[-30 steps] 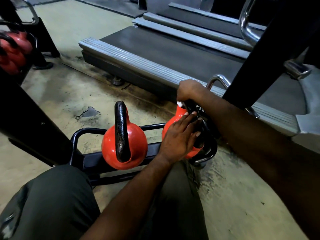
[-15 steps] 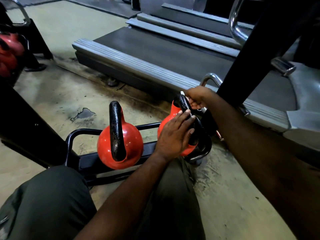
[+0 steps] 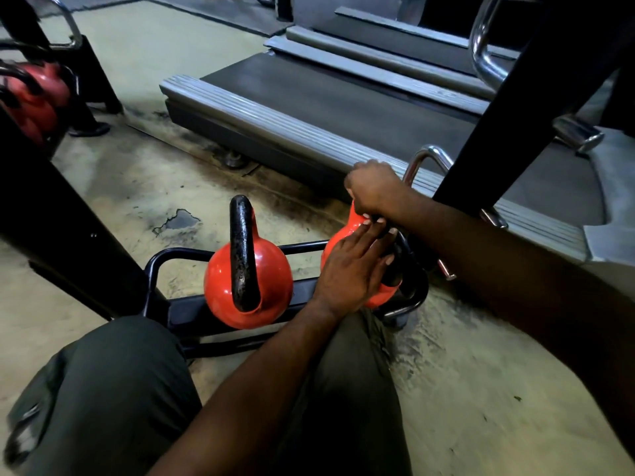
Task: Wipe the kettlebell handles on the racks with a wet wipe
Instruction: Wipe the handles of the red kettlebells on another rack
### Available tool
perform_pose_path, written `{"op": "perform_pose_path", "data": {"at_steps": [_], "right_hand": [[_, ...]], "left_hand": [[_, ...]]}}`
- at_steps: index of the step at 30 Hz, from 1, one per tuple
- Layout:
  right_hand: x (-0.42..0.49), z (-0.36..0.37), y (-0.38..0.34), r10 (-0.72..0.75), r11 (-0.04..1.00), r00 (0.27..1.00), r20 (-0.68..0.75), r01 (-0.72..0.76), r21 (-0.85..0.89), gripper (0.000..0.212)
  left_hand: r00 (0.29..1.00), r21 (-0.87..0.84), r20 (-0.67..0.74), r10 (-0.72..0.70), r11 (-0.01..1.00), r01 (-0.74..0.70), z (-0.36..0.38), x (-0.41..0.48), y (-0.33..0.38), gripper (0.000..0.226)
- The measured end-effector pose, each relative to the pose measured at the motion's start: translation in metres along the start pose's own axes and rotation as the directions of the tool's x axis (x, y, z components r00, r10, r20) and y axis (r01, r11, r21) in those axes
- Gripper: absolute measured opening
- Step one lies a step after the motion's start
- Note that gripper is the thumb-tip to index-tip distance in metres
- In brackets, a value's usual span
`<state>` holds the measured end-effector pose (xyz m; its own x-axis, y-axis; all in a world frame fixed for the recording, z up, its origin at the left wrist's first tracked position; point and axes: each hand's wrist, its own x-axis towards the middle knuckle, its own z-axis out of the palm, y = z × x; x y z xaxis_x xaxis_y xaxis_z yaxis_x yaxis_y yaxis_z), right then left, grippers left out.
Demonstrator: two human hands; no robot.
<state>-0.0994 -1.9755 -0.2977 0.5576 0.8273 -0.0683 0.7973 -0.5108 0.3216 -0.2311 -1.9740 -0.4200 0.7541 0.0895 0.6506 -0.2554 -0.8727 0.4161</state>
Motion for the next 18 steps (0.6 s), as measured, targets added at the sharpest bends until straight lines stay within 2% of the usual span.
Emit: {"op": "perform_pose_path", "data": {"at_steps": [3, 4, 5, 6, 7, 8, 9, 10, 11, 13, 14, 16, 18], "right_hand": [[-0.017, 0.004, 0.022, 0.057, 0.947, 0.996, -0.071, -0.031, 0.319, 0.011], [-0.022, 0.01, 0.03, 0.124, 0.886, 0.989, -0.085, -0.072, 0.457, 0.012], [-0.028, 0.014, 0.036, 0.201, 0.777, 0.977, -0.071, -0.115, 0.619, 0.013], [-0.033, 0.02, 0.041, 0.283, 0.582, 0.959, 0.011, -0.181, 0.793, 0.013], [-0.036, 0.025, 0.041, 0.313, 0.275, 0.937, 0.156, -0.247, 0.929, 0.013], [-0.037, 0.031, 0.042, 0.284, -0.053, 0.906, 0.315, -0.313, 0.948, 0.011], [-0.037, 0.037, 0.043, 0.227, -0.3, 0.874, 0.429, -0.357, 0.885, 0.007], [-0.036, 0.044, 0.044, 0.174, -0.453, 0.846, 0.503, -0.385, 0.804, 0.007], [-0.036, 0.052, 0.044, 0.131, -0.563, 0.827, 0.546, -0.391, 0.728, 0.01], [-0.043, 0.067, 0.04, 0.08, -0.672, 0.824, 0.561, -0.371, 0.641, 0.013], [-0.05, 0.071, 0.036, 0.067, -0.687, 0.826, 0.559, -0.368, 0.627, 0.013], [-0.071, 0.069, 0.034, 0.065, -0.662, 0.829, 0.555, -0.38, 0.645, 0.01], [-0.081, 0.056, 0.035, 0.155, -0.564, 0.847, 0.508, -0.346, 0.749, 0.003]], "left_hand": [[1.0, 0.013, -0.021, -0.005, 1.0, 0.005, -0.005, -0.001, -0.003, 0.042], [1.0, 0.02, -0.029, -0.013, 1.0, 0.014, -0.007, -0.002, -0.005, 0.042], [0.999, 0.023, -0.033, -0.019, 1.0, 0.019, -0.008, -0.003, -0.006, 0.042], [0.999, 0.024, -0.036, -0.021, 0.999, 0.022, -0.008, -0.003, -0.007, 0.042], [0.999, 0.027, -0.036, -0.02, 0.999, 0.021, -0.008, -0.002, -0.007, 0.042], [0.999, 0.027, -0.034, -0.018, 0.999, 0.019, -0.007, -0.001, -0.006, 0.042], [0.999, 0.029, -0.028, -0.017, 0.999, 0.018, -0.006, 0.0, -0.006, 0.043], [1.0, 0.031, -0.022, -0.018, 0.999, 0.019, -0.005, 0.001, -0.005, 0.043], [1.0, 0.035, -0.022, -0.023, 0.999, 0.023, -0.005, 0.0, -0.004, 0.043], [0.999, 0.04, -0.028, -0.037, 0.998, 0.039, -0.006, -0.006, 0.0, 0.042], [0.999, 0.04, -0.032, -0.039, 0.998, 0.04, -0.008, -0.011, 0.003, 0.041], [0.999, 0.027, -0.035, -0.005, 1.0, 0.006, -0.01, -0.017, 0.009, 0.04], [0.998, 0.009, -0.028, 0.054, 0.999, -0.054, -0.013, -0.019, 0.012, 0.04]]}}
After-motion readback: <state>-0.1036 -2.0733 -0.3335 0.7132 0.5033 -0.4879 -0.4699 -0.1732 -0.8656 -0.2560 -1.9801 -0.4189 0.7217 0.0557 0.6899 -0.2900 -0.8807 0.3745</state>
